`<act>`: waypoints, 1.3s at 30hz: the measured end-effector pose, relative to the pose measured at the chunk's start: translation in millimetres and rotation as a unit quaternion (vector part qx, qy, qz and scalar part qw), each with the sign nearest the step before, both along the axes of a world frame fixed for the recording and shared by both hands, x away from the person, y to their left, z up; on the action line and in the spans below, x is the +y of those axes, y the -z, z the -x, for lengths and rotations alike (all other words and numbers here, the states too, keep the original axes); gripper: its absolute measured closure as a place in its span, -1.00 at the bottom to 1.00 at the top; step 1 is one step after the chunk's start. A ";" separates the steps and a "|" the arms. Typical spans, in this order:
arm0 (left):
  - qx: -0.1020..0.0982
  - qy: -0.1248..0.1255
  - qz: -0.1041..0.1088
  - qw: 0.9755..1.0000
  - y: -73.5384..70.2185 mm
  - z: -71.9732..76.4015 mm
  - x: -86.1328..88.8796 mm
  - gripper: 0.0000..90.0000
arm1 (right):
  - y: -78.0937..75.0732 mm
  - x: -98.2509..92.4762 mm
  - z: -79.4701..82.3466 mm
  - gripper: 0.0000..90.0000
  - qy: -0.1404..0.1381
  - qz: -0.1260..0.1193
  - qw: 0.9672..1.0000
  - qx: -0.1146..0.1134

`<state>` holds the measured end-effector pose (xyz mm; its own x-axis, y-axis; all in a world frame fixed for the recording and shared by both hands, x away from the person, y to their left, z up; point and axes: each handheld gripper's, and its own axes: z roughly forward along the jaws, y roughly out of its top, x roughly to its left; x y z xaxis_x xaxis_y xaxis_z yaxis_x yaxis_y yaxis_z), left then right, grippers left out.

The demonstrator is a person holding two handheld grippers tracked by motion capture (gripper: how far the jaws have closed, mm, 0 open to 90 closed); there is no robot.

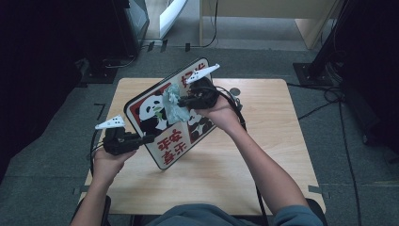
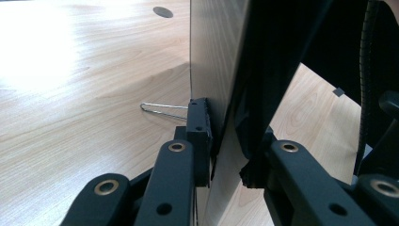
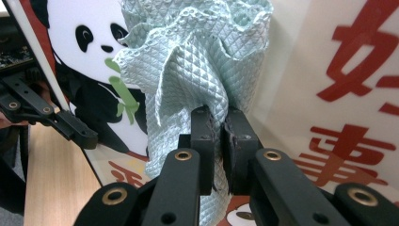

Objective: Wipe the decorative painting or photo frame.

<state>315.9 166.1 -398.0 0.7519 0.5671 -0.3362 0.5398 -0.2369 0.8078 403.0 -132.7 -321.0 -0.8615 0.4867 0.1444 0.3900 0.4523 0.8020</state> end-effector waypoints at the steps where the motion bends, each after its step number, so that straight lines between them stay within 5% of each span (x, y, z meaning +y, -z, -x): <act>1: -0.001 0.000 0.000 1.000 0.0 -0.1 0.0 0.73 | 0.0 0.0 0.0 0.87 0.000 0.000 1.000 0.000; 39: -0.001 0.000 0.000 1.000 -0.2 0.2 -0.4 0.73 | 60.0 -10.0 13.1 0.87 0.007 -0.012 0.999 0.033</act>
<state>315.7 165.6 -397.7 0.7525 0.5671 -0.3349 0.5381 -0.2362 0.8091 389.9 -142.8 -381.0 -0.8435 0.4937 0.2114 0.4475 0.4285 0.7850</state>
